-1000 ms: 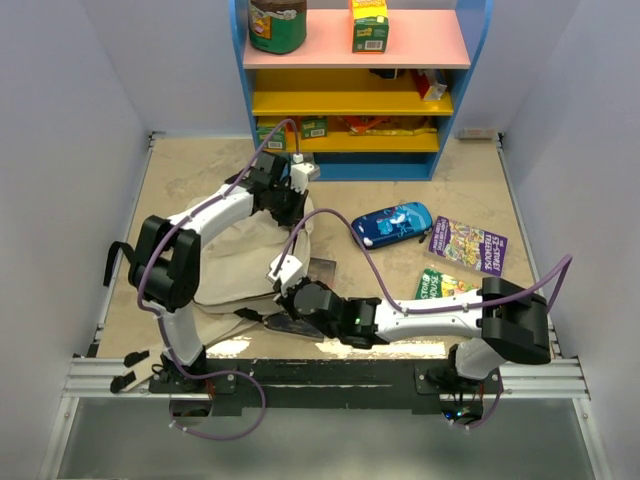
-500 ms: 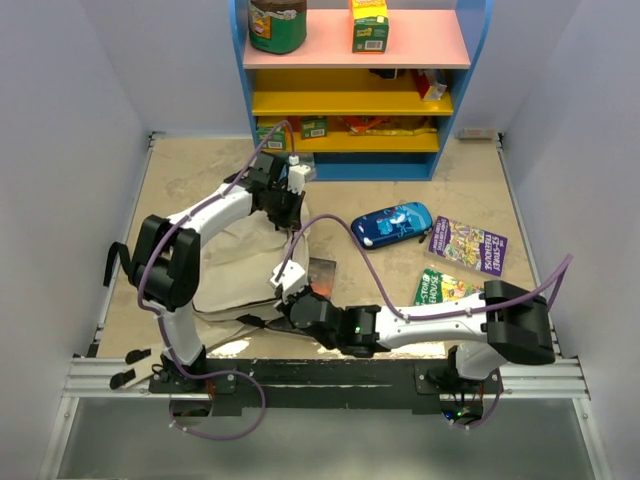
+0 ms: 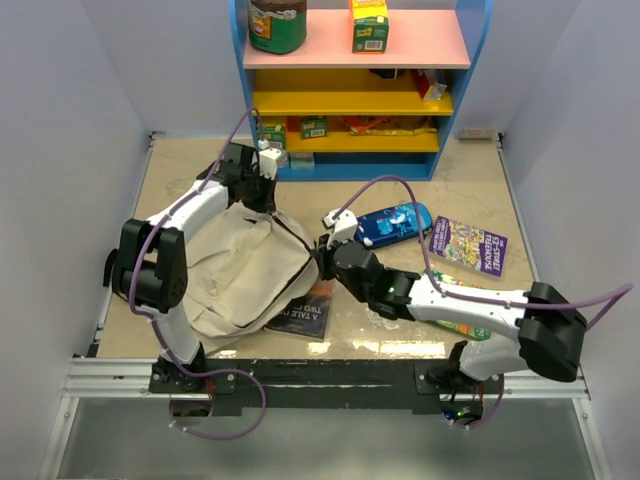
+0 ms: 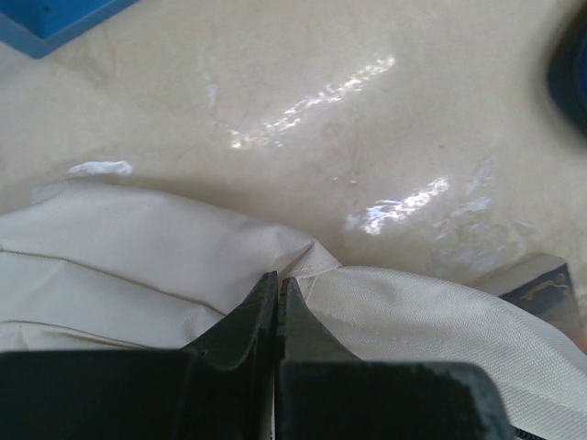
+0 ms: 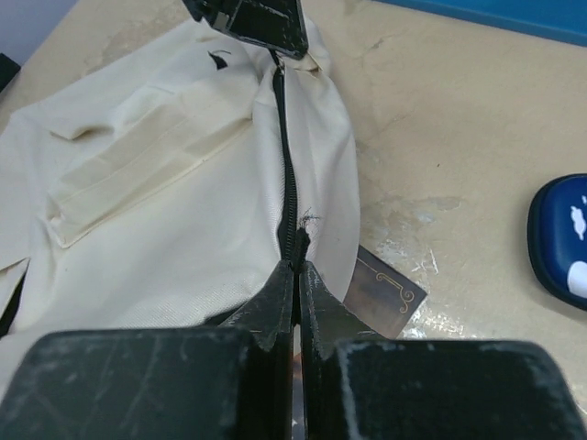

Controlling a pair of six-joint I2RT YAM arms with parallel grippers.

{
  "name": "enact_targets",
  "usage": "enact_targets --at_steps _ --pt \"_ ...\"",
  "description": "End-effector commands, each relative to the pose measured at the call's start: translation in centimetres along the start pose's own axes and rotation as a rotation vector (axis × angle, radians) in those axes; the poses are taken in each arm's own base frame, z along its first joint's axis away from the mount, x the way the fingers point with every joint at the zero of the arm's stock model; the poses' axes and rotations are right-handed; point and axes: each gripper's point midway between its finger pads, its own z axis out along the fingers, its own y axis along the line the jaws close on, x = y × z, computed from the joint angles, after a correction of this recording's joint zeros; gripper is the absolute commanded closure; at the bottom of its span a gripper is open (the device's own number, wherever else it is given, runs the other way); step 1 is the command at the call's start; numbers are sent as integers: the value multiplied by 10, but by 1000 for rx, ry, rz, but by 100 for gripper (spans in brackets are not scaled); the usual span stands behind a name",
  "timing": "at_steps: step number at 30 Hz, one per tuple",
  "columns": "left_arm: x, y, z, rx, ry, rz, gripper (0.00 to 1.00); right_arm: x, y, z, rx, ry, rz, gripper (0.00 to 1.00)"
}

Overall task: Pack the student bag
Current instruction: Unzip the student bag at the center of the board.

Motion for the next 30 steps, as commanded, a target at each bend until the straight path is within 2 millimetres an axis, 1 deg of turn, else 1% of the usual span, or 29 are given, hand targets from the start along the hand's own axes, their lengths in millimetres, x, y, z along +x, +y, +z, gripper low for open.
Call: enact_targets --at_steps 1,2,3,4,5,6,7,8,10,11,12,13,14,15,16,17,18,19,20,21,22,23,24,25,26,27,28,29,30 --pt "-18 61 -22 -223 -94 92 100 -9 24 14 -97 4 8 100" --pt "-19 62 -25 -231 -96 99 100 -6 22 18 -94 7 4 100" --pt "-15 63 -25 -234 -86 103 100 -10 23 21 -96 -10 9 100" --pt "-15 64 -26 -238 -83 121 96 -4 23 25 -100 1 2 100" --pt "-13 64 -28 -241 -68 125 68 -6 20 29 -97 -5 6 100" --pt "-20 64 -32 -239 -76 137 55 -8 20 32 -101 -15 10 100" --pt "-21 62 -34 -225 -73 158 43 -8 20 38 -104 -10 10 100" --pt "-25 55 -39 -194 -88 172 33 -10 15 42 -97 -10 13 100" --pt "-34 44 -47 -145 -122 226 27 -14 15 50 -94 -14 13 100" --pt "-43 28 -55 -70 -166 264 26 -10 11 58 -91 1 7 100" --pt "-45 18 -59 -24 -185 301 25 -10 9 62 -92 5 9 100" --pt "-47 9 -63 23 -210 377 25 -14 10 65 -96 -2 12 100" --pt "-52 -11 -71 115 -260 431 23 -9 6 70 -93 14 10 100" --pt "-49 -21 -73 170 -276 475 23 -11 5 73 -96 10 14 100" --pt "-49 -30 -75 220 -299 571 21 -11 5 75 -97 9 14 100" --pt "-45 -49 -81 324 -328 618 17 -13 2 77 -93 8 14 100" --pt "-44 -57 -82 366 -349 657 15 -10 2 79 -96 14 13 100" --pt "-44 -65 -83 405 -376 742 12 -11 1 80 -95 12 11 100" --pt "-37 -75 -82 464 -374 762 7 -12 -1 80 -90 11 12 100" --pt "-39 -80 -81 481 -375 797 5 -13 -1 80 -91 8 15 100" --pt "-37 -88 -76 508 -376 894 4 -13 0 79 -98 9 18 100" --pt "-18 -91 -65 571 -303 877 3 -14 1 77 -102 7 22 100" --pt "-24 -95 -65 589 -307 912 2 -15 2 75 -108 2 27 100" --pt "-21 -97 -61 620 -304 962 2 -16 2 71 -116 -1 38 100" --pt "-4 -98 -52 681 -242 929 2 -16 2 70 -117 -2 41 100" --pt "-7 -100 -51 702 -249 948 2 -16 1 69 -118 -5 45 100" --pt "-5 -101 -47 719 -248 994 2 -16 1 66 -120 -7 54 100" --pt "5 -101 -41 750 -218 983 2 -17 1 65 -122 -9 55 100" --pt "5 -101 -39 754 -218 998 2 -18 1 64 -122 -12 58 100"
